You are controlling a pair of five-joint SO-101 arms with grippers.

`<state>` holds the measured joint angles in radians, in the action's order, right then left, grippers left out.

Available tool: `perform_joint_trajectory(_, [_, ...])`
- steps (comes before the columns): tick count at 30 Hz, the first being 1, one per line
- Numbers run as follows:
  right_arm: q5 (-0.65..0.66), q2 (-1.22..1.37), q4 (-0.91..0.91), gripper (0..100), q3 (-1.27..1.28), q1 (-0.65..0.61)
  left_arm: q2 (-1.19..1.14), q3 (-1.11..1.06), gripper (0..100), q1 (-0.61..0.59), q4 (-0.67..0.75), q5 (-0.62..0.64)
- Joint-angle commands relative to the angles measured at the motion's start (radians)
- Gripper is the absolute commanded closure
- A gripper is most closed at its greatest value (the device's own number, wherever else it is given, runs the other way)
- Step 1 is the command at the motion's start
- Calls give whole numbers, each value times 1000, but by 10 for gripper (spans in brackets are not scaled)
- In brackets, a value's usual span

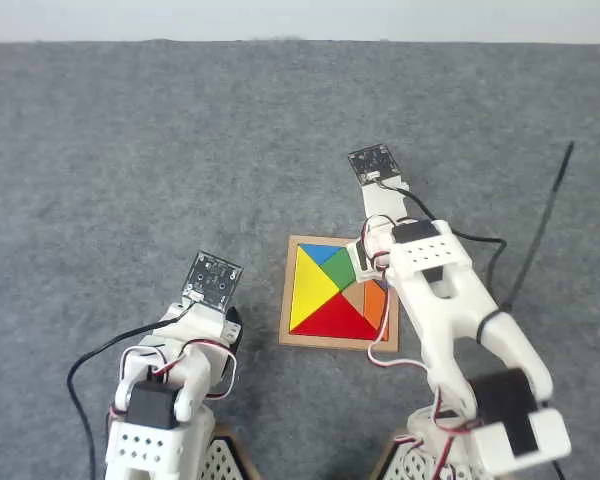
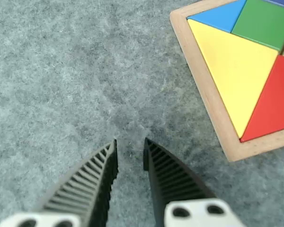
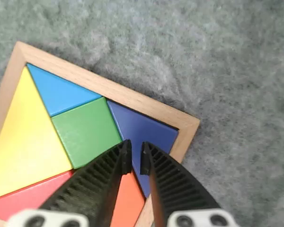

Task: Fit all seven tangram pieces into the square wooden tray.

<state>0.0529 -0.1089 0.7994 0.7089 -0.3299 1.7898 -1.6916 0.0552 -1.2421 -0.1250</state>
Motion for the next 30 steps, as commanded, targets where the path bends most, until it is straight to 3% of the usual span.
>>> perform_joint_trajectory(1, [43,74,-15,940,-41,7,2,7,912,2,-5,6])
perform_joint_trajectory(10, [40,-45,-24,940,21,8,2,7,912,2,-5,6])
perform_joint_trajectory(30, [49,-857,-24,937,595,8,2,7,912,2,-5,6])
